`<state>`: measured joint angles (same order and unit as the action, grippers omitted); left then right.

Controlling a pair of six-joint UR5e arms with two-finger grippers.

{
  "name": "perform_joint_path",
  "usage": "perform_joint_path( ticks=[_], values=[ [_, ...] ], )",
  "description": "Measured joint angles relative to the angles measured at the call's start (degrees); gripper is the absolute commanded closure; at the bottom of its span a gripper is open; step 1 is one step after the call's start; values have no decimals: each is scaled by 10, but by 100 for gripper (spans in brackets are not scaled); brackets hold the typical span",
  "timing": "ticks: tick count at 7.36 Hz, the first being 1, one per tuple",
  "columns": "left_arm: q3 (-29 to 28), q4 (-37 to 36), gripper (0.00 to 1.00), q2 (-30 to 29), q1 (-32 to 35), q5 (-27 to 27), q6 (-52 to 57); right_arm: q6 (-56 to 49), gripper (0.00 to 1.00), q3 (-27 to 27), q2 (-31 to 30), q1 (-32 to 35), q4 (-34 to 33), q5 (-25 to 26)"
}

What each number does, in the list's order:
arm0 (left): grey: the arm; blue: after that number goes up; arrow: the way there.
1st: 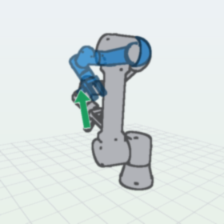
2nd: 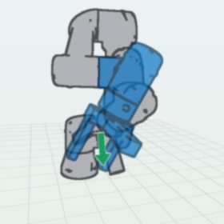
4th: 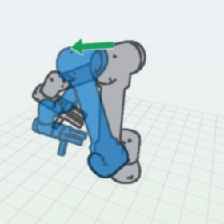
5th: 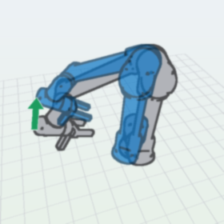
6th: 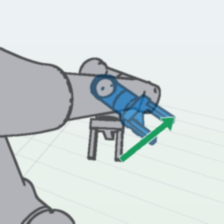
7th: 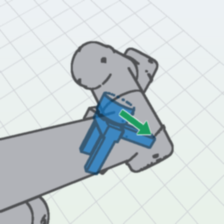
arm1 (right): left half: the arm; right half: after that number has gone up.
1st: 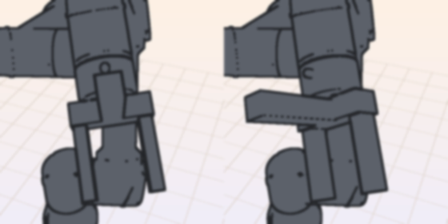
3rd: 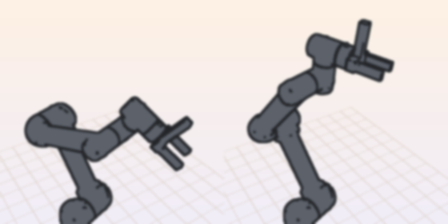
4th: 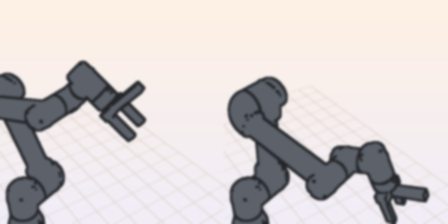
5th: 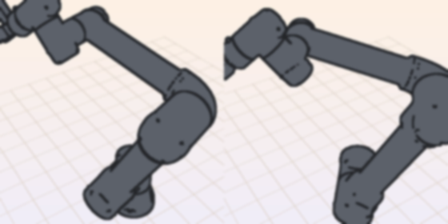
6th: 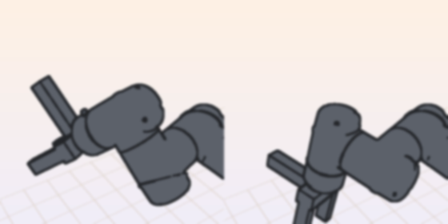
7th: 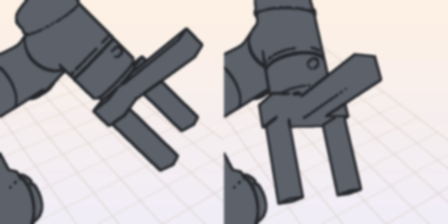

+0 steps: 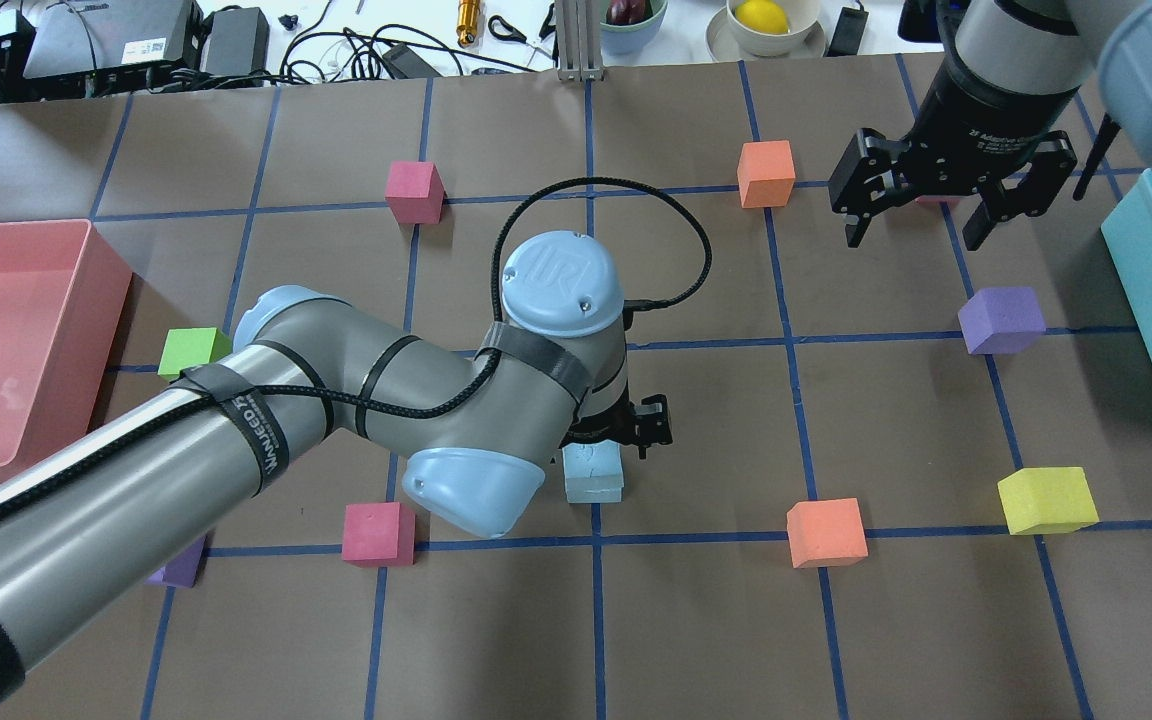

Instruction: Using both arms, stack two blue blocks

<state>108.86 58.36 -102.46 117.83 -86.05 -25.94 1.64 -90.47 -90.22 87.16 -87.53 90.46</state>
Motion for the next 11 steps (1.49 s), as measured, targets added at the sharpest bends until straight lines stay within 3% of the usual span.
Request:
perform_joint_path(
  ticks=[2, 4, 6, 8, 11],
  values=[
    [-66, 58, 0, 46, -67, 8, 99, 0, 0, 0, -1, 0, 1, 6],
    [-173, 231, 0, 90, -204, 37, 211, -1, 0, 0, -1, 0, 1, 6],
    [-237, 363, 0, 124, -323, 38, 309, -1, 0, 0, -1, 0, 1, 7],
    [-244, 393, 0, 136, -354, 2, 321, -2, 0, -1, -1, 0, 1, 5],
    [-243, 362, 0, 126, -357, -35, 294, -7, 0, -3, -8, 1, 9, -1]
  ],
)
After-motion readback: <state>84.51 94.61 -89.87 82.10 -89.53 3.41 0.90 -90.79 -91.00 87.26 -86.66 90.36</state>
